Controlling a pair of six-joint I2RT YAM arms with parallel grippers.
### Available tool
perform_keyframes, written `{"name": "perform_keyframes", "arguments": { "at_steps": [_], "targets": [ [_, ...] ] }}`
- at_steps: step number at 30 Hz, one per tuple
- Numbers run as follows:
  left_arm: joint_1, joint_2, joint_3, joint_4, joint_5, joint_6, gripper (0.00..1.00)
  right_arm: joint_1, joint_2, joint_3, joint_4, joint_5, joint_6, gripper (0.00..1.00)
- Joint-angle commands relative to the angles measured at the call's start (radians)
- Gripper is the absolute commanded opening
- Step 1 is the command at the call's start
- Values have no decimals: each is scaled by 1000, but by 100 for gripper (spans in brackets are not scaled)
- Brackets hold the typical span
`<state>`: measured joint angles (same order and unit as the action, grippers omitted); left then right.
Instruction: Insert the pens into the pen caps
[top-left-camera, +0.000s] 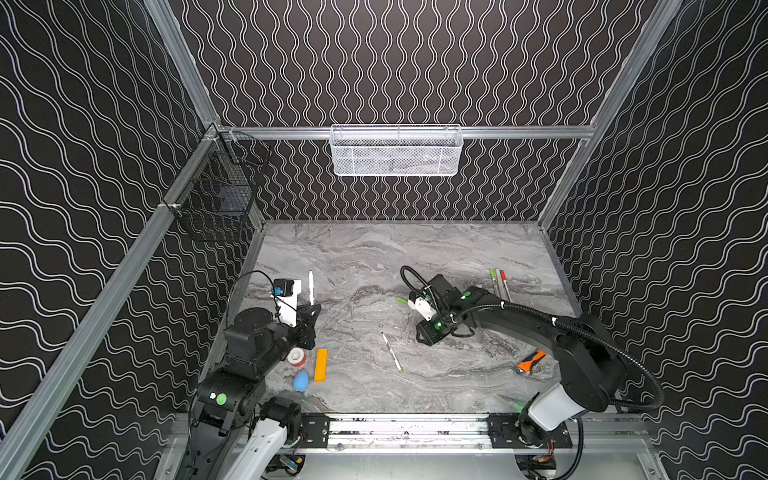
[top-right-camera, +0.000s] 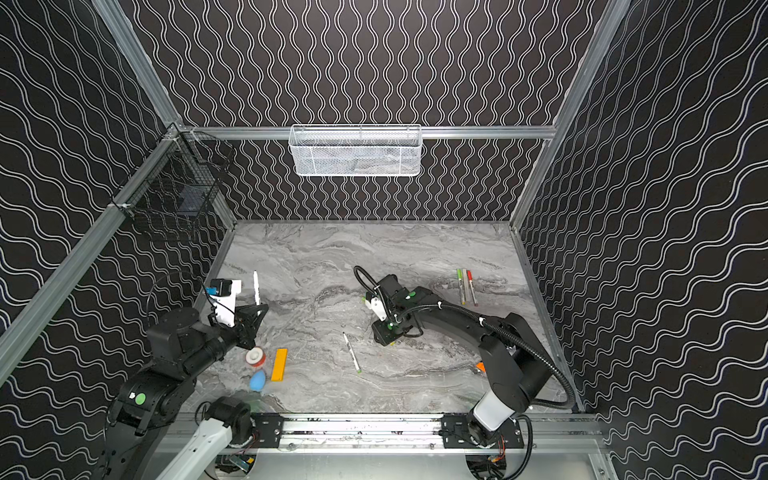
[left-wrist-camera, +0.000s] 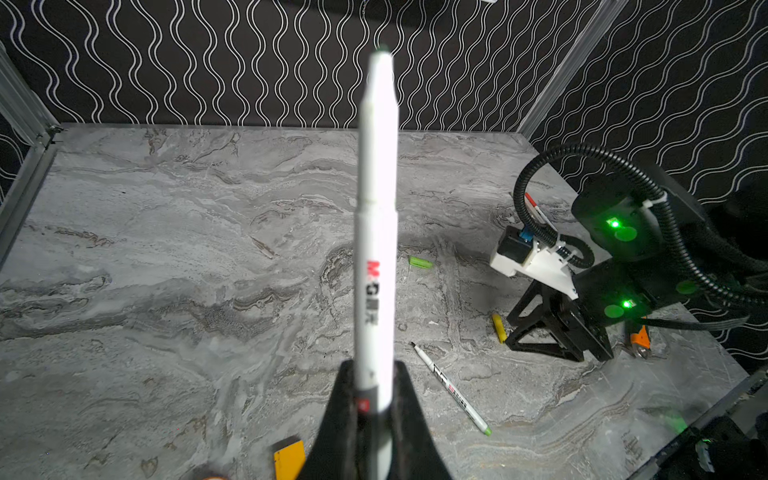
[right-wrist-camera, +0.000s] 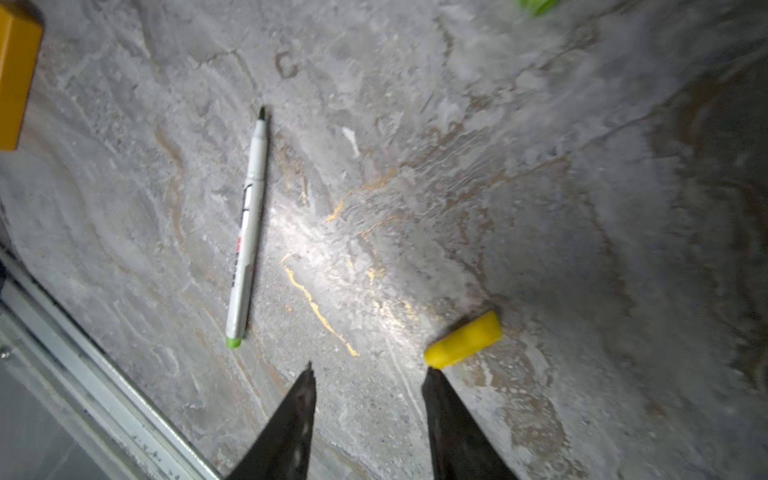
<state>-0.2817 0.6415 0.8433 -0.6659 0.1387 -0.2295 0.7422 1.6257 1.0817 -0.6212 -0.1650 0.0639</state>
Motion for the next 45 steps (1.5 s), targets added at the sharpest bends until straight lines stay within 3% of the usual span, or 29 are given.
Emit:
{"name": "perform_keyframes", "arguments": {
  "at_steps": [1,15,30,45],
  "targets": [
    [5,1,-3,50,12,15,0,0,29,30,-54,30,70,44],
    [15,4,-3,58,31,19,0,-8,108,18,-66,80,167,42],
    [24,5,-3,58,34,18,0,-18,165,28,-56,90,171,41],
    [25,11,-4,65,64,24,0,-19,220,73,-105,161,165,17]
  ]
}}
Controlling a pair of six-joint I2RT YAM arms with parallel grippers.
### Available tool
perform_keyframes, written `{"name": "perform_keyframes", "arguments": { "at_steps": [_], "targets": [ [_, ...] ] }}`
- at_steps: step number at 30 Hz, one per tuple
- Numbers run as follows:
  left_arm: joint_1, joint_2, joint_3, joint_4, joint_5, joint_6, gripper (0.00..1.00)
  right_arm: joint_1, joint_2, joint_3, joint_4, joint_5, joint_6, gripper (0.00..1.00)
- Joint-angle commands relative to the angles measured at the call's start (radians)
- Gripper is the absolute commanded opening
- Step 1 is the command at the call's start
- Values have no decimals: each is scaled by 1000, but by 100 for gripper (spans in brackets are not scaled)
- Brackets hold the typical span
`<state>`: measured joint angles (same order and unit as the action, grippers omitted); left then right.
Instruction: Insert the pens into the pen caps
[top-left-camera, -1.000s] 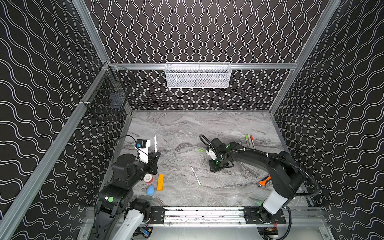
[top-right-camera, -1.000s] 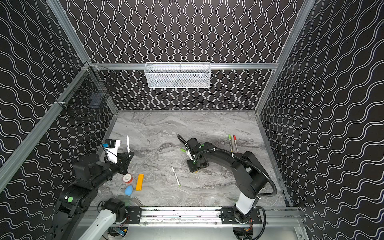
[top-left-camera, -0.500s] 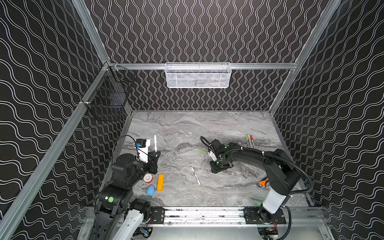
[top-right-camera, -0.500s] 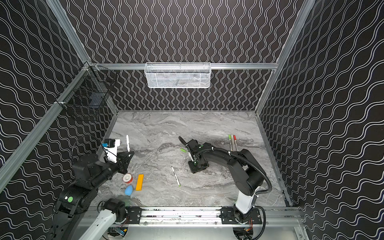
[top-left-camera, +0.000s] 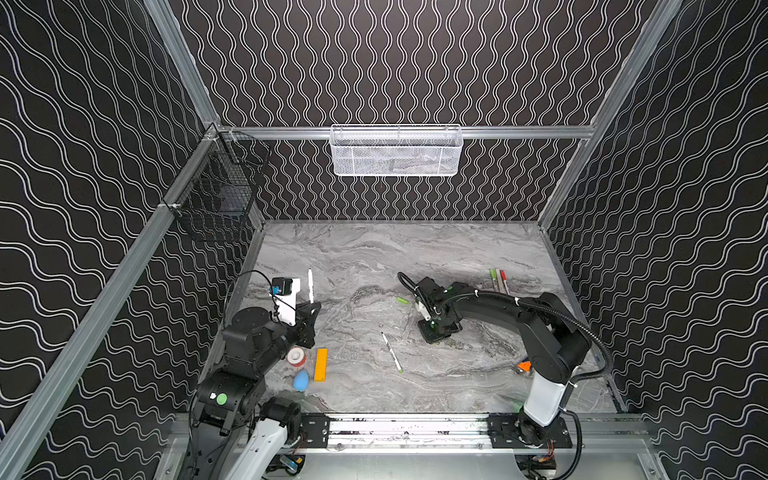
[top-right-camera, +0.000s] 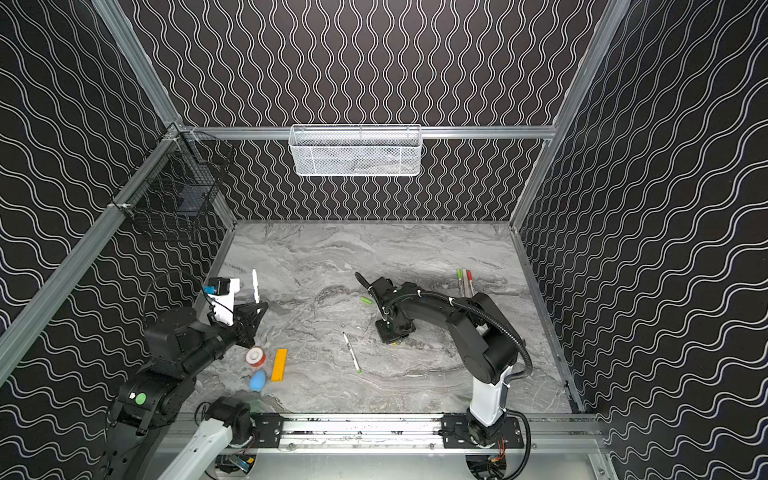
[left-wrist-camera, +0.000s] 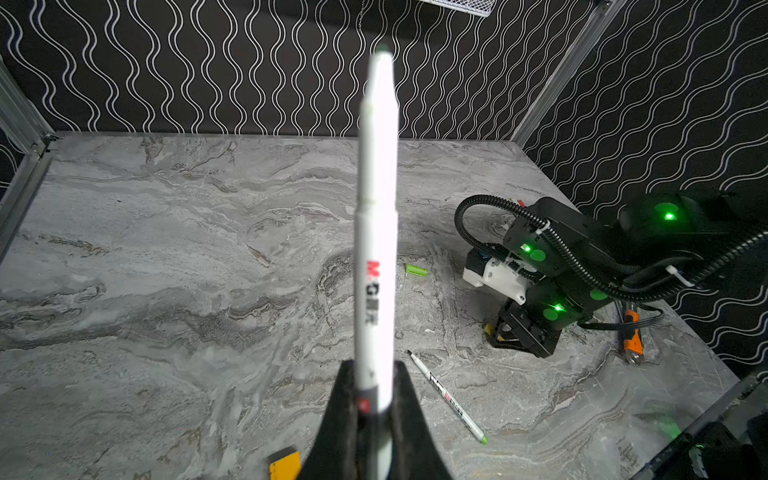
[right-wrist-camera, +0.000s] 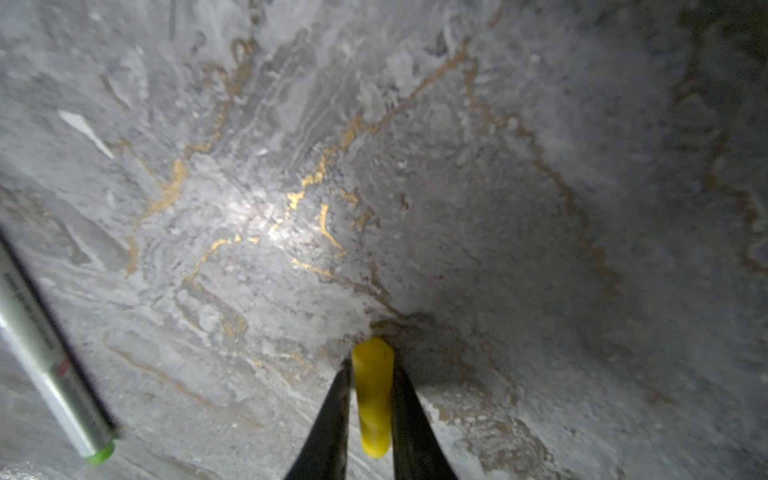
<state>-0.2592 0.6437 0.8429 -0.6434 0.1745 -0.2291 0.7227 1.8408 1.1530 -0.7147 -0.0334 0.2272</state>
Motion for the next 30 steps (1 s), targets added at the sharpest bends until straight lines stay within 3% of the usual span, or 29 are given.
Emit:
{"name": "perform_keyframes", "arguments": {
  "at_steps": [1,14,20,25,30],
  "targets": [
    [2,12,-4,46,43,24,0,-1,2,1,-10,28,1,16],
    [2,83,-33,136,252,-29,0,-71,-134,-42,97,-68,-47,10],
    [-4,131,-74,245,343,-98,0,-153,-244,-80,219,-181,-88,9],
    [-48,196,-81,308,352,-120,0,-236,-315,-118,381,-336,-110,9],
    [-177,261,-81,349,278,-127,0,-280,-354,-127,541,-464,-91,9]
  ]
}}
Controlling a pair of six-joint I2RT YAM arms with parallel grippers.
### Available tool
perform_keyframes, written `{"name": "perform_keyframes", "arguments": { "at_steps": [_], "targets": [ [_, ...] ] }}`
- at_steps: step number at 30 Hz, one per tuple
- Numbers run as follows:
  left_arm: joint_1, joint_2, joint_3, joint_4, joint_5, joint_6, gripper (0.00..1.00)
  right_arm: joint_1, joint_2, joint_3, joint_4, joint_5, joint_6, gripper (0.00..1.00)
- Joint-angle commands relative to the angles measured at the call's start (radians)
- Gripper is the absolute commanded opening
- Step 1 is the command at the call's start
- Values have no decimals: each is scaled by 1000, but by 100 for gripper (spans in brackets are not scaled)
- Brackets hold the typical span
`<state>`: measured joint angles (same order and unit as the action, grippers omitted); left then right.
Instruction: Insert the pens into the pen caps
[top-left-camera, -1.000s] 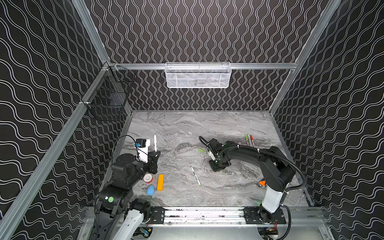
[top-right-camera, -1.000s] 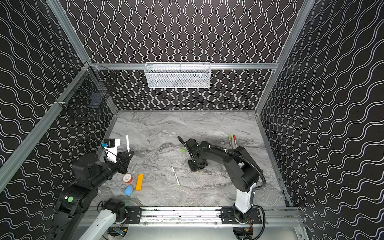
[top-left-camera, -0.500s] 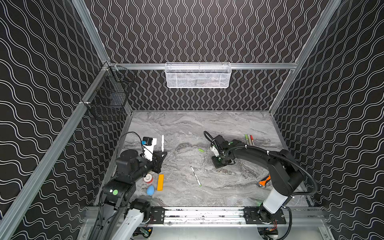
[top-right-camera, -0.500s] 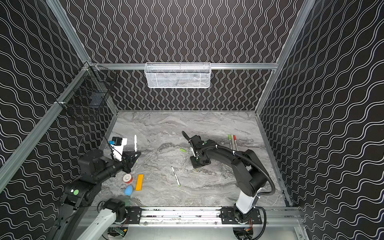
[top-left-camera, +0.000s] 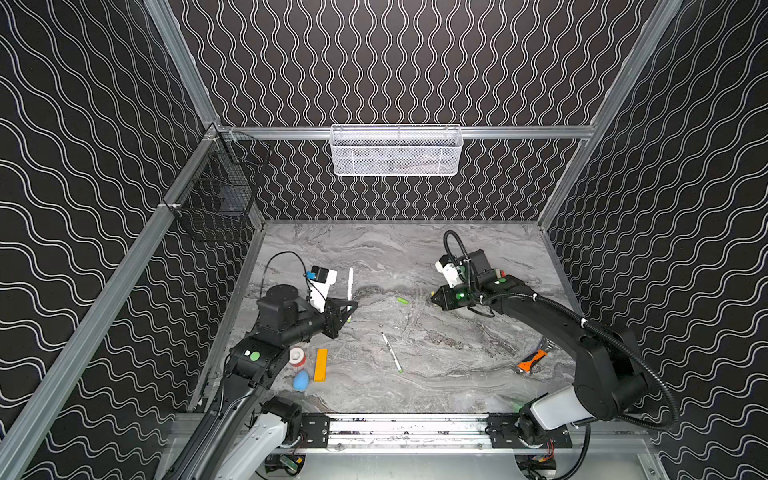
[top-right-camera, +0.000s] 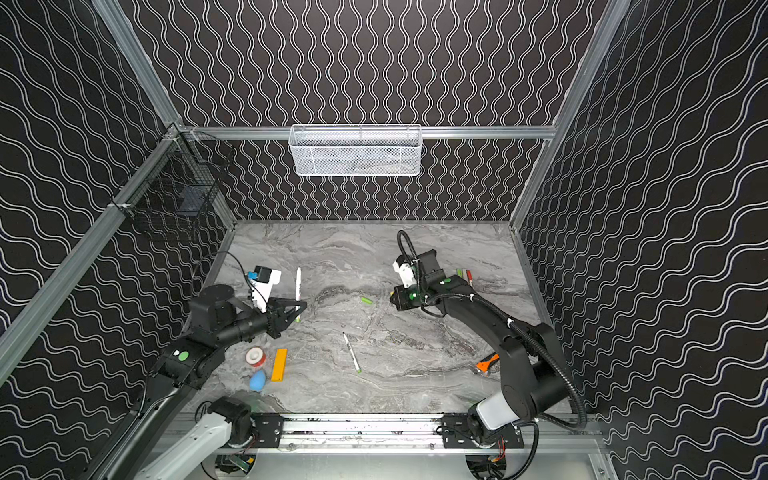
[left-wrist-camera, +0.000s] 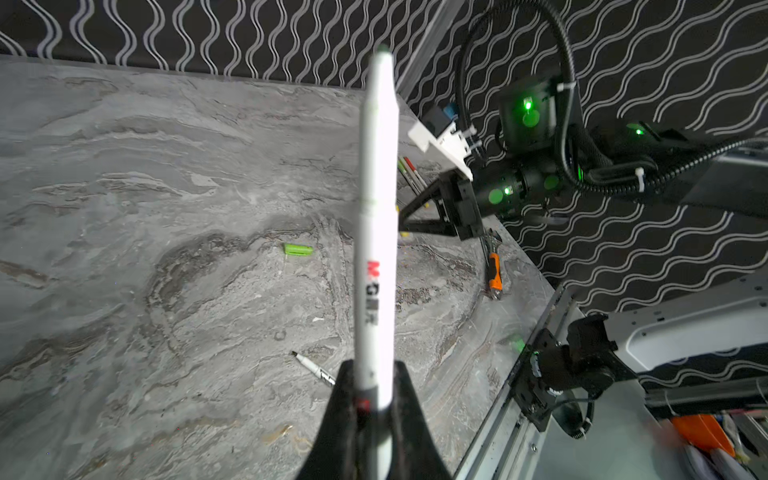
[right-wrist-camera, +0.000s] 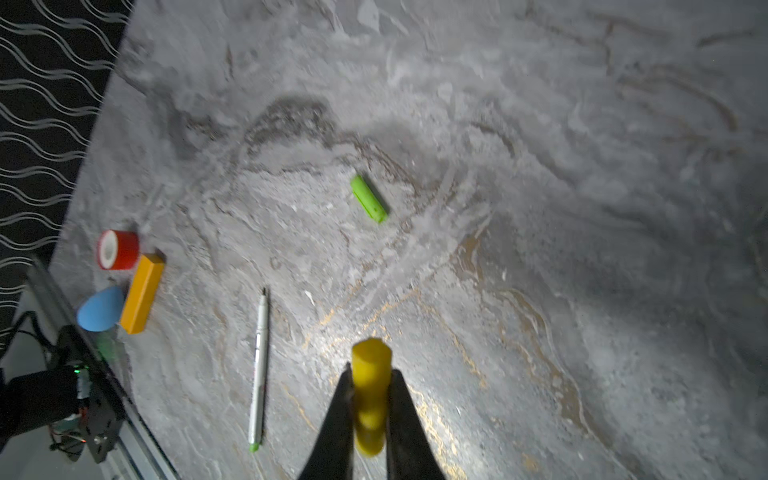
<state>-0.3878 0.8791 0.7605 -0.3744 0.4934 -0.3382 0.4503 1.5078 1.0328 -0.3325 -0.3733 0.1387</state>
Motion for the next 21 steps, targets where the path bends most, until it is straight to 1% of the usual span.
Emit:
{"name": "perform_keyframes", "arguments": {
  "at_steps": [1,4,6,8,10,16,19,21],
  "targets": [
    [-85,49,7,85,-67,-16,0,-30,-28,-9,196,-153,9,9],
    [-171,96,-9,154,-77,-35,0,-58,-39,-10,292,-240,43,9],
    [-198,113,-40,226,-39,-57,0,-67,-48,-20,367,-290,80,9],
    [-212,136,-69,293,19,-64,0,-77,-61,-30,470,-332,135,9],
    [-233,159,-83,327,51,-61,0,-86,-70,-82,579,-379,196,9],
    [-289,254,-100,416,137,-64,0,-104,-77,-153,884,-520,402,9],
    [-296,278,-116,498,199,-86,0,-103,-75,-192,1060,-574,517,9],
    [-296,296,-114,515,221,-85,0,-102,-86,-226,1183,-592,587,9]
  ]
}}
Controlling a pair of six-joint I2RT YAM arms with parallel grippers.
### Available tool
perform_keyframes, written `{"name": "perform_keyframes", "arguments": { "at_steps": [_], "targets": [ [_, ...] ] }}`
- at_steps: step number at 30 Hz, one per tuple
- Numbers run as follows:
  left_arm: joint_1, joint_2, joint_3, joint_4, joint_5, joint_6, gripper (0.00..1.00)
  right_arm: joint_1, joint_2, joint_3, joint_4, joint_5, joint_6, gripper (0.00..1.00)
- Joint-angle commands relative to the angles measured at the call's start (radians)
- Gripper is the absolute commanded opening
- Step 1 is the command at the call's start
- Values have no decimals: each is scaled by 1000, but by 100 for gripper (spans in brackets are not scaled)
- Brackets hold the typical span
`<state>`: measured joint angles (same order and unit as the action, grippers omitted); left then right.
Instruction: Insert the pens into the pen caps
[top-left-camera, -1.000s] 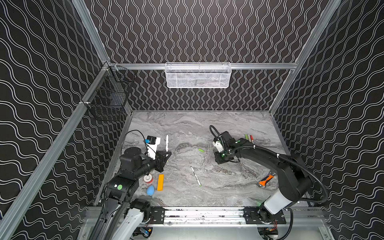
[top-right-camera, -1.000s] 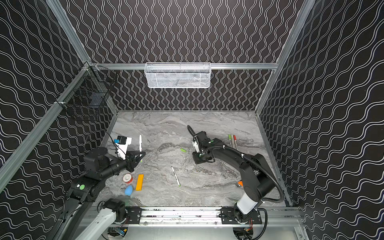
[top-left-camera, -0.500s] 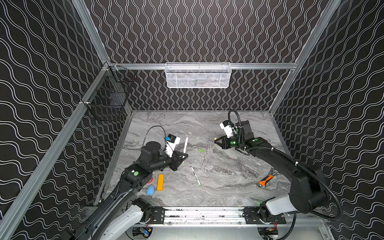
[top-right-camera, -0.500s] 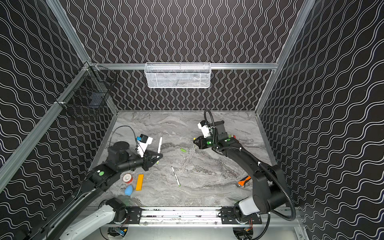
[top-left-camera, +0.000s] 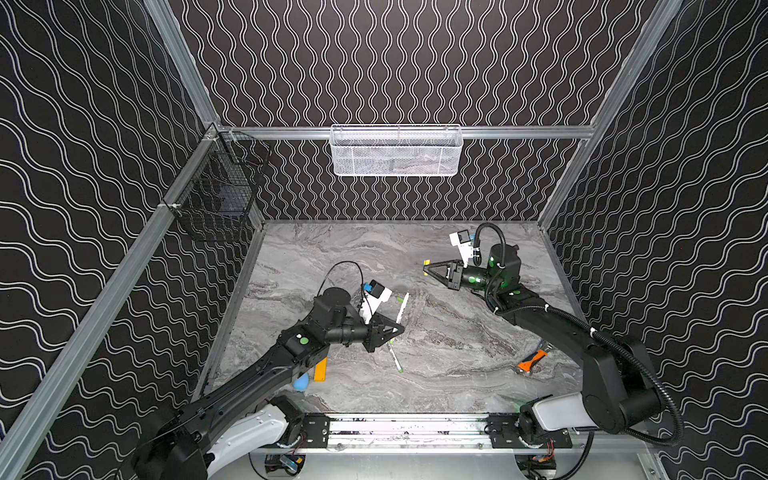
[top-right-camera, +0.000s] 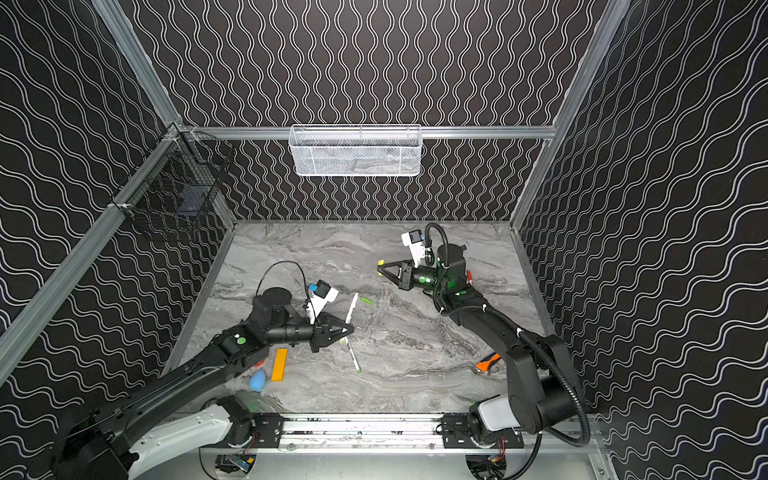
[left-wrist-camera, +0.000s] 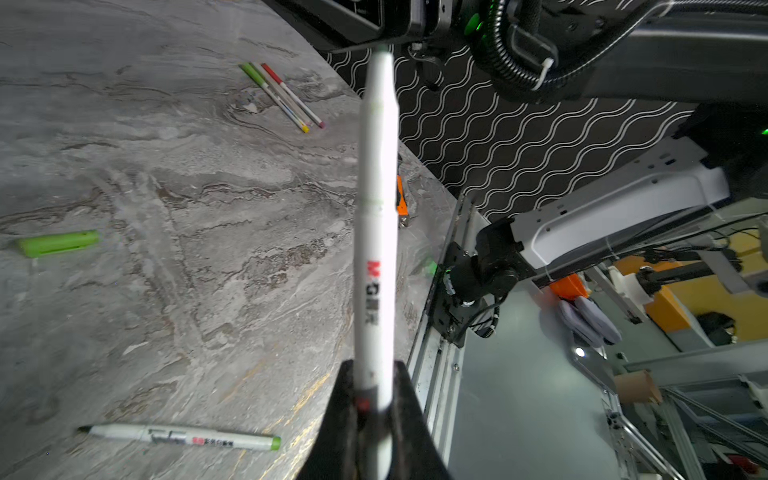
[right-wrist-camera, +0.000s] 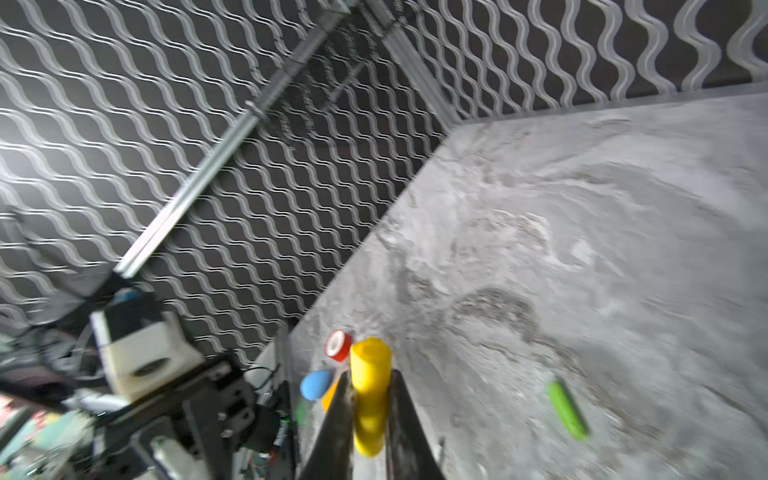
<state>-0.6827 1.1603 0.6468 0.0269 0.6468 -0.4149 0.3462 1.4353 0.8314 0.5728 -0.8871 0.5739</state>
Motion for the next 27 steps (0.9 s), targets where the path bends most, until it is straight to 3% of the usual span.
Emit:
{"name": "perform_keyframes", "arguments": {
  "at_steps": [1,17,27],
  "targets": [
    [-4,24,1,123,74,-6,0,4,-20,-41,327,-82,180,10],
    [-4,45,-8,175,93,11,0,118,-61,-72,411,-79,259,10],
    [-3,22,-10,154,62,26,0,153,-63,-53,372,-81,231,11]
  ]
}}
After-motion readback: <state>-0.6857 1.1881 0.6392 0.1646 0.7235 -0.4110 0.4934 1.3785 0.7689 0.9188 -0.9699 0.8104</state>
